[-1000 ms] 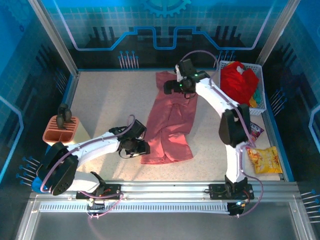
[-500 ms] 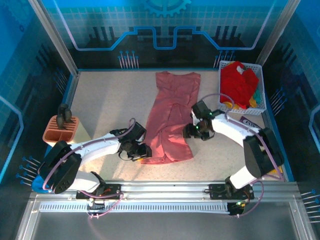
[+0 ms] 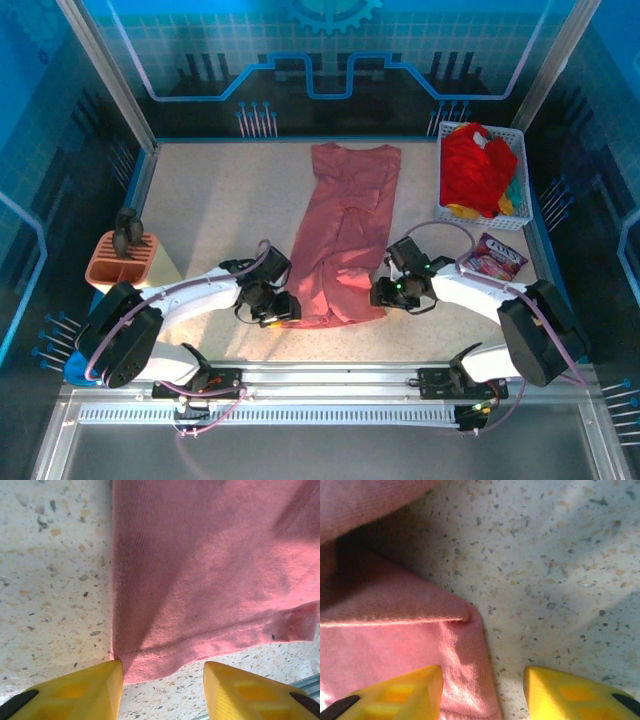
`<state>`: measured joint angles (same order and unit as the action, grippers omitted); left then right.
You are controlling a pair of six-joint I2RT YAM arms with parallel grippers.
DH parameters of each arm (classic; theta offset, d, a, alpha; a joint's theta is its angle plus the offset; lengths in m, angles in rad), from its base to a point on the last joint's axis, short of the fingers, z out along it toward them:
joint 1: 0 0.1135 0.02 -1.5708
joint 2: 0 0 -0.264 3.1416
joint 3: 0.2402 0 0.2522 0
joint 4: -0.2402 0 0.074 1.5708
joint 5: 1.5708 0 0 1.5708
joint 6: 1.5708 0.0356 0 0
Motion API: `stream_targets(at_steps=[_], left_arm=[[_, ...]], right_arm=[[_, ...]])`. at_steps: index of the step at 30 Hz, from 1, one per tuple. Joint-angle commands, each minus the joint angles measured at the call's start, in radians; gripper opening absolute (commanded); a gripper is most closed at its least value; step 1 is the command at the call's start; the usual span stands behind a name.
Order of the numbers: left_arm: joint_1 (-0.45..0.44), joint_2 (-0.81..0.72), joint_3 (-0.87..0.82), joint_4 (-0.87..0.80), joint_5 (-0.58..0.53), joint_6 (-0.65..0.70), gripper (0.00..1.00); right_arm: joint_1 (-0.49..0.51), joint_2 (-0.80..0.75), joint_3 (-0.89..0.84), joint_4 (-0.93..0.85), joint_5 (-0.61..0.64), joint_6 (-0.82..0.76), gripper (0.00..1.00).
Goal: Fold and stack the t-shirts
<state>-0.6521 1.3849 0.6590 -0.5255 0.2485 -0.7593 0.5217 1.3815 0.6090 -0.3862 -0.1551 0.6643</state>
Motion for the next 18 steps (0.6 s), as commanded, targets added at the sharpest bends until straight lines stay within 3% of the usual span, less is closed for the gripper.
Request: stream_targets(at_steps=[1,6,18], left_arm=[[-0.003,0.010,-0.016,0.000,-0.004,-0.008,0.47],[-0.002,0.052,-0.006,0.042,-0.011,-0.009,0.44],[-0.005,0.105,0.025,0.067,-0.002,-0.011,0.36]], right_arm=[[0.036,0.035,-0.052,0.133,-0.092,0.071,0.44],[0.074,0.013,-0.064,0.138,-0.083,0.097,0.36],[0.110,-0.026,-0.060,0.057,-0.020,0.107,0.29]])
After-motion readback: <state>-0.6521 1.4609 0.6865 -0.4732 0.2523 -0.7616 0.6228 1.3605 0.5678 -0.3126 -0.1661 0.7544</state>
